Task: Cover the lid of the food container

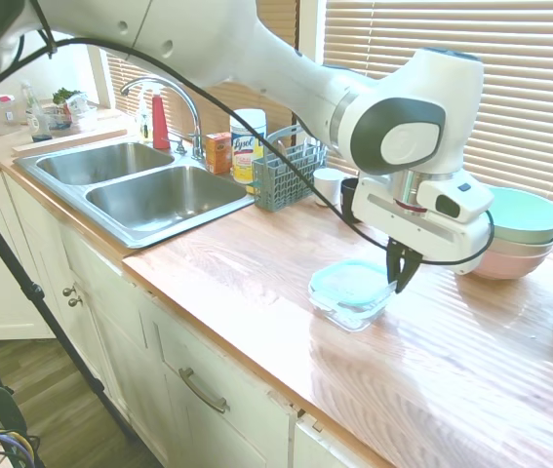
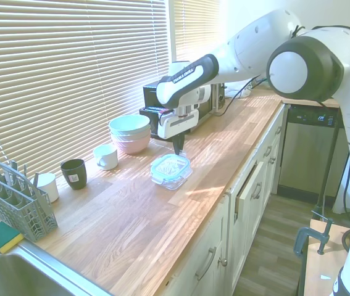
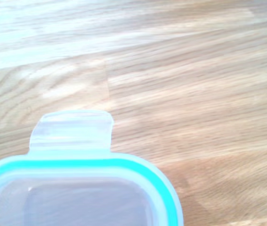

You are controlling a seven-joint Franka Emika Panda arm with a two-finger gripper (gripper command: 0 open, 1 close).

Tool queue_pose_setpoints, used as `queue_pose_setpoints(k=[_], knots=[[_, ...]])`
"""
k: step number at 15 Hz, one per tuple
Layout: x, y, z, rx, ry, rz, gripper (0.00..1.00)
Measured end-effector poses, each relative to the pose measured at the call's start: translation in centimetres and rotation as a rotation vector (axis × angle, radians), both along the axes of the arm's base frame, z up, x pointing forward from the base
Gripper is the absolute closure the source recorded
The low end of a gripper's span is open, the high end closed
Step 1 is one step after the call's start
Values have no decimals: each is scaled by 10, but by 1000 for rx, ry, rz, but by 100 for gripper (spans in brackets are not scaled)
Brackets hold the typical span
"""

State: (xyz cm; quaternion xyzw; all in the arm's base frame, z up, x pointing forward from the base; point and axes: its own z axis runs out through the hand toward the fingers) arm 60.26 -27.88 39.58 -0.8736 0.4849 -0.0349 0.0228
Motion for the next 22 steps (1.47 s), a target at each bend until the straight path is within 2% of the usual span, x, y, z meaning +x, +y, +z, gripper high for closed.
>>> queue_pose_setpoints(k=[3,4,17,22], knots=[[2,-3,-2,-2,3,-2,100],[2,-4,-1,0,7,-3,0],[3,-4,-8,0,29,5,0],[1,2,20,-3,0,15,0]])
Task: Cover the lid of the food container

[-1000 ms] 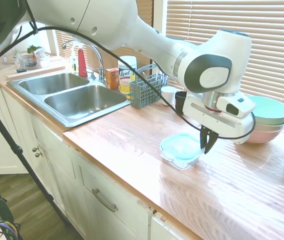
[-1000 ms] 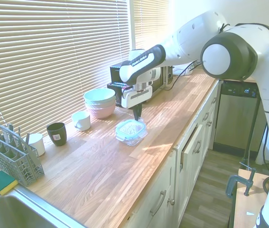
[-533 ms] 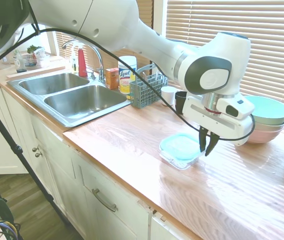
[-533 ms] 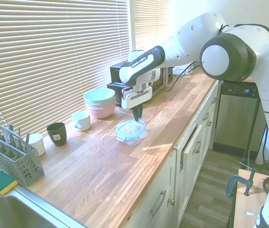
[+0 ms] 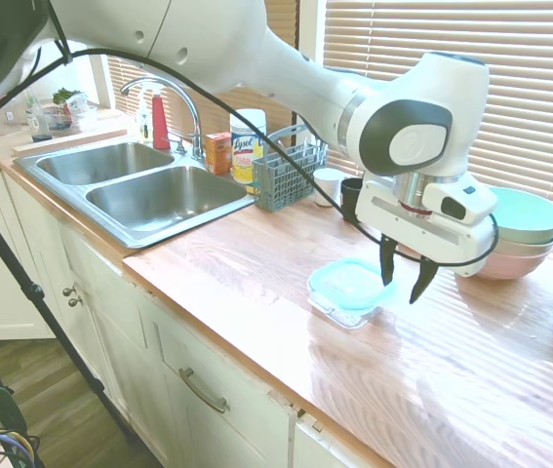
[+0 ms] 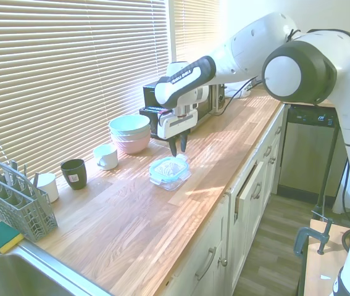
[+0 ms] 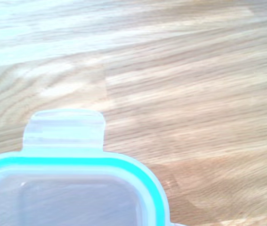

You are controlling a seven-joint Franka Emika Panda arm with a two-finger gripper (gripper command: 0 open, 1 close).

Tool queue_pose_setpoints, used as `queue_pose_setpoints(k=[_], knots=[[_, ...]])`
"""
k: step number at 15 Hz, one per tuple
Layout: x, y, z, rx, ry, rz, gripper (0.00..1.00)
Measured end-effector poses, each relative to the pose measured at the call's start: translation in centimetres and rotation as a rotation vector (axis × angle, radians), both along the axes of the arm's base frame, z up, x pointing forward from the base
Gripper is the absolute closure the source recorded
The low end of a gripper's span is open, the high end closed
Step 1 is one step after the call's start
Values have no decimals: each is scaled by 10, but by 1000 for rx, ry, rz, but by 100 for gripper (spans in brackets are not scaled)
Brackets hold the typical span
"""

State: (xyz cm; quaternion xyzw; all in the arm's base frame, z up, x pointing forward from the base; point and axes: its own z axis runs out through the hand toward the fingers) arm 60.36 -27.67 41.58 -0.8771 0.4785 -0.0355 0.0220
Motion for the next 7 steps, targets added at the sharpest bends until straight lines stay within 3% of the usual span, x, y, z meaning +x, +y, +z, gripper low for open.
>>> queue_pose_setpoints(k=[7], knots=[[-46,63,70,-32,-40,83,0]])
